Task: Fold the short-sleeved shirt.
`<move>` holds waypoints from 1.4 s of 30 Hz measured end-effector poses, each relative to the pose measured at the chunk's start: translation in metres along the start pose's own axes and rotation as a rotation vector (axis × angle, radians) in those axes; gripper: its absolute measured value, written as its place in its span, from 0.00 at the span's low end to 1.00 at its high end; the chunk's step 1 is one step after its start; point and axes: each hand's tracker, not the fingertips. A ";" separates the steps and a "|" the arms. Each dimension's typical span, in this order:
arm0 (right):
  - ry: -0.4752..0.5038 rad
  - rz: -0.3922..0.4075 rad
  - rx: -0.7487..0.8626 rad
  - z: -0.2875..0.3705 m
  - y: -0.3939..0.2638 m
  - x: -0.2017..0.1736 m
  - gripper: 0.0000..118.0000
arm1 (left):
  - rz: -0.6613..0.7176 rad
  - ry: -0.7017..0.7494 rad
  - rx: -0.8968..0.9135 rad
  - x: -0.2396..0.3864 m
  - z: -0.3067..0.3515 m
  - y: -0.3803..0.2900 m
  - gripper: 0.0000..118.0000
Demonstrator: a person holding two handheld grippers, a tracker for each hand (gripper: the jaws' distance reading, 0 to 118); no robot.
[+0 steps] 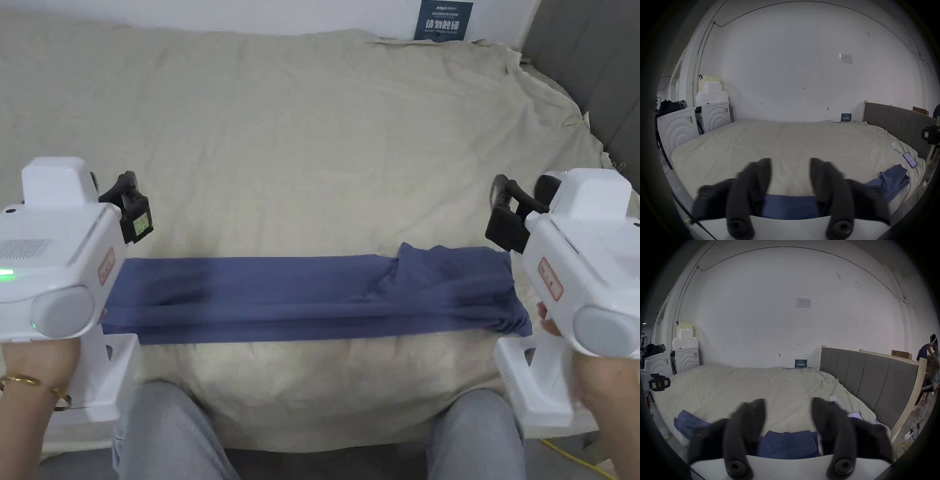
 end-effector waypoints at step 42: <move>-0.036 -0.067 -0.185 -0.034 -0.008 -0.012 0.00 | 0.428 -0.259 -0.957 -0.148 -0.158 -0.072 0.97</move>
